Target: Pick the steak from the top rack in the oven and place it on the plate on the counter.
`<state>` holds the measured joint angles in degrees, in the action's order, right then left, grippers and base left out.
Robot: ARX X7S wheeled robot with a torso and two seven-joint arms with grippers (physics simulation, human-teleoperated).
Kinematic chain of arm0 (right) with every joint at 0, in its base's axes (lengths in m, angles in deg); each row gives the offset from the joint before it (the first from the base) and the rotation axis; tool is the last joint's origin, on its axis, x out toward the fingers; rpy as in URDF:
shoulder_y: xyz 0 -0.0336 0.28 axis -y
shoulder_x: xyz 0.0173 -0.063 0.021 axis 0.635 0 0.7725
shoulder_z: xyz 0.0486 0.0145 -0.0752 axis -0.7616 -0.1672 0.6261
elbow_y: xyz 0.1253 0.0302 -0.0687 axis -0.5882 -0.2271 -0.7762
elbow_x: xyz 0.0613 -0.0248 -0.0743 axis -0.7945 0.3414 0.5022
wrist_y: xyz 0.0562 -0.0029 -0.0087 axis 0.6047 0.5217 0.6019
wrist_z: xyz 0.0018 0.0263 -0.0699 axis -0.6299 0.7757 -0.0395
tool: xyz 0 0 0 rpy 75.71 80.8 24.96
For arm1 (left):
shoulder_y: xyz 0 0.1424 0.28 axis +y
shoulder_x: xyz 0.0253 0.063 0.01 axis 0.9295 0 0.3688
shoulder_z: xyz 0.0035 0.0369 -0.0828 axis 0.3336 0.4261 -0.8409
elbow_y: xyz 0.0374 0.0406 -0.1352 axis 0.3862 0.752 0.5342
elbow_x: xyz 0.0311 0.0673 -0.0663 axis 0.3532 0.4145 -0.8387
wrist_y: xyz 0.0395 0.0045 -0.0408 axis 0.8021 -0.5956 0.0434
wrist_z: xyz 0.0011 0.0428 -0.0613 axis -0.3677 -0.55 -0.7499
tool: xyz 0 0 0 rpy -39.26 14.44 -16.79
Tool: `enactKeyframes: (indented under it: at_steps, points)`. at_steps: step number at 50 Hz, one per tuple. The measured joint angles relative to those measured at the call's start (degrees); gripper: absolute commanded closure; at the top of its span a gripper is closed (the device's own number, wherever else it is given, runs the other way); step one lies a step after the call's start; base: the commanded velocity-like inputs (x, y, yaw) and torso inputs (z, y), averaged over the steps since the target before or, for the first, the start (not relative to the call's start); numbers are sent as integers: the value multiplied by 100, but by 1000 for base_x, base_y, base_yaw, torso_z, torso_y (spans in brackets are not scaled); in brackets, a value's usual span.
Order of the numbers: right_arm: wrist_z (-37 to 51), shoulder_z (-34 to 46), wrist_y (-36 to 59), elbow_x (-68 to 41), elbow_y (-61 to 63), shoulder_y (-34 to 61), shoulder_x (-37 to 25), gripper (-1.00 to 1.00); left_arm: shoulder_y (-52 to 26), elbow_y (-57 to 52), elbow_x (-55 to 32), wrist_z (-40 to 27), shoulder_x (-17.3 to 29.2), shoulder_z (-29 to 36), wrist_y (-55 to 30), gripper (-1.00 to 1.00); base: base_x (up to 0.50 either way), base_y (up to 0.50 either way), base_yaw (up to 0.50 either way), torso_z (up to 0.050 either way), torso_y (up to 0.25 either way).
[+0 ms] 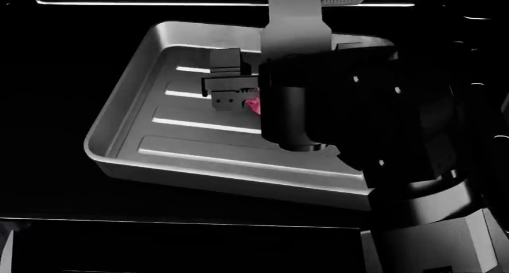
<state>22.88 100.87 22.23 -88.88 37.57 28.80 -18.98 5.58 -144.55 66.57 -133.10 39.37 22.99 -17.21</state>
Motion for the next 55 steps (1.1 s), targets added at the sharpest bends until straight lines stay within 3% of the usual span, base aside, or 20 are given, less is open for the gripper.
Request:
enactKeyframes:
  at_steps: [44, 45, 55]
  points:
    - [-38, 30, -225, -266, -331, -29, 5, -100, 98, 74, 95, 4, 48, -27, 282, -100, 0, 0, 0, 0, -1]
    - [-39, 25, -233, -276, -337, -35, 4, 100, 100, 76, 96, 3, 48, -28, 286, -100, 0, 0, 0, 0, 0]
    - [-21, -9, -302, -316, -376, -29, -22, 100, 116, 85, 105, 0, 53, -40, 317, -100, 0, 0, 0, 0, -1]
